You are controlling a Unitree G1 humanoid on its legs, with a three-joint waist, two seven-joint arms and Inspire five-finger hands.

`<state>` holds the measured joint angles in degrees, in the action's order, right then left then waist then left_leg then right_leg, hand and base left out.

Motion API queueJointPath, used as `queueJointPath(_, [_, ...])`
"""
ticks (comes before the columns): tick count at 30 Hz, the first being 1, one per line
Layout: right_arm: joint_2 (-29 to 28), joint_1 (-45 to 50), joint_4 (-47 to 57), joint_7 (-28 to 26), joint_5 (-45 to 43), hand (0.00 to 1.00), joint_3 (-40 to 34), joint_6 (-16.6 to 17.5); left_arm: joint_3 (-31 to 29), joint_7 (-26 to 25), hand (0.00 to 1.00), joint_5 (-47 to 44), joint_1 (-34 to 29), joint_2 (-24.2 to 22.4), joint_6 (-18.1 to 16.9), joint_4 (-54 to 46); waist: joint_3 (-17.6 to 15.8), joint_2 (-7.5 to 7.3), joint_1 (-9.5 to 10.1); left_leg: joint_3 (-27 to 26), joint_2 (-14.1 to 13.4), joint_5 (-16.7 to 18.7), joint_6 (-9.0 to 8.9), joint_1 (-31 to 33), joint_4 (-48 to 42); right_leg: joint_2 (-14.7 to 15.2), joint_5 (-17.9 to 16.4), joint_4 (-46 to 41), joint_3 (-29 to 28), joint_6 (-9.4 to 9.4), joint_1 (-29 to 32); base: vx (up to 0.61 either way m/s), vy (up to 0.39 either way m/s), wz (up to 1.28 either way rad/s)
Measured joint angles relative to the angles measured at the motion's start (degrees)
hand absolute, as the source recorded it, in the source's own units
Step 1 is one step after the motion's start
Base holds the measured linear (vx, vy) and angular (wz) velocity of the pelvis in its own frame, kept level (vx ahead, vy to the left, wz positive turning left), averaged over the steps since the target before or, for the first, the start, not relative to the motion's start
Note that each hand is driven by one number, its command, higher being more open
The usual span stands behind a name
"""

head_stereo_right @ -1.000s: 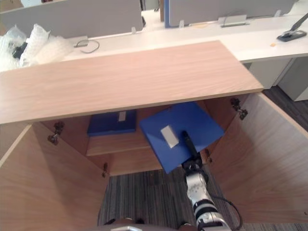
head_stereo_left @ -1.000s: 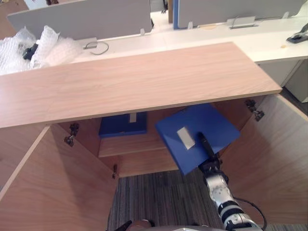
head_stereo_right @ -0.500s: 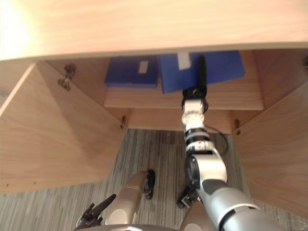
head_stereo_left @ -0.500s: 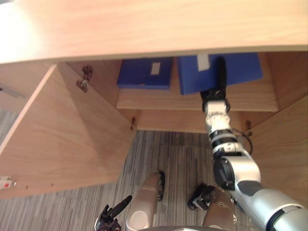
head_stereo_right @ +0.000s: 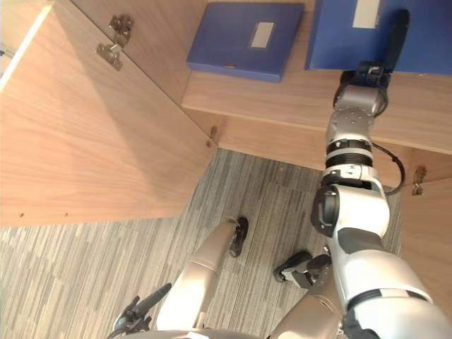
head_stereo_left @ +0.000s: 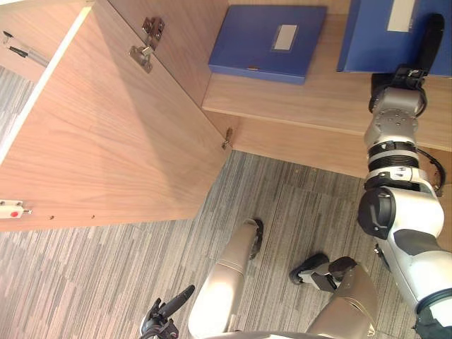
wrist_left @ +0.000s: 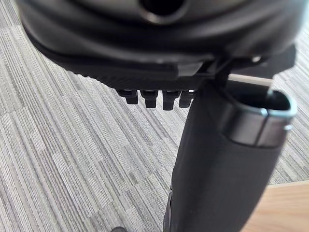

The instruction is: Walk over to the cabinet, pick up the folder, carry it to the office cabinet, place the folder inside the office cabinet, then close the office cabinet door

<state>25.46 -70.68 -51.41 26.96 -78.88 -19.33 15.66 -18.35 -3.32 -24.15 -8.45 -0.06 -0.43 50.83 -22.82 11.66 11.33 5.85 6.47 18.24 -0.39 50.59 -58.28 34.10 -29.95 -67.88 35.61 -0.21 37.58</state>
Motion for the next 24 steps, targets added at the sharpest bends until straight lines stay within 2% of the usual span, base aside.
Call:
queueJointPath(9, [5.73,-1.77,-2.06,1.18,0.17,0.0,0.53,-1.72,5.47,-0.1,1.0,-0.03,0.18,0.85,-0.08,-1.81,-1.1,0.15,-0.09,0.95,1.71,-0.36,-0.04,1.68,0.11,1.72,-0.85,-1.38,0.91,0.03,0.98,0.05,-0.014,0.13])
queueJointPath(10, [6.23,-2.47,-2.31,1.19,0.16,1.0,0.74,-1.72,5.99,-0.1,1.0,-0.04,0.19,0.85,-0.08,-2.25,-1.46,0.17,-0.14,0.94,1.84,-0.45,-0.01,2.06,0.19,1.87,-0.85,-1.42,0.9,0.04,1.39,0.05,-0.002,0.05])
queueJointPath(17, [6.62,-2.81,-2.9,1.27,0.16,1.0,1.6,-1.53,6.01,-0.15,1.0,-0.12,0.37,1.1,-0.1,-2.43,-2.33,0.11,-0.27,0.84,2.16,-0.86,-0.13,2.21,1.05,2.14,-0.87,-1.05,0.84,0.09,1.74,0.06,-0.002,0.03])
queueJointPath(24, [7.92,-3.31,-3.64,0.52,4.89,1.0,7.32,-4.41,6.0,-0.17,1.0,-0.35,0.36,1.42,-0.1,-2.55,-3.28,-0.26,-0.63,0.87,1.9,-1.42,-0.32,1.65,2.4,1.76,-0.84,-0.3,0.85,0.02,1.7,0.06,-0.022,0.0])
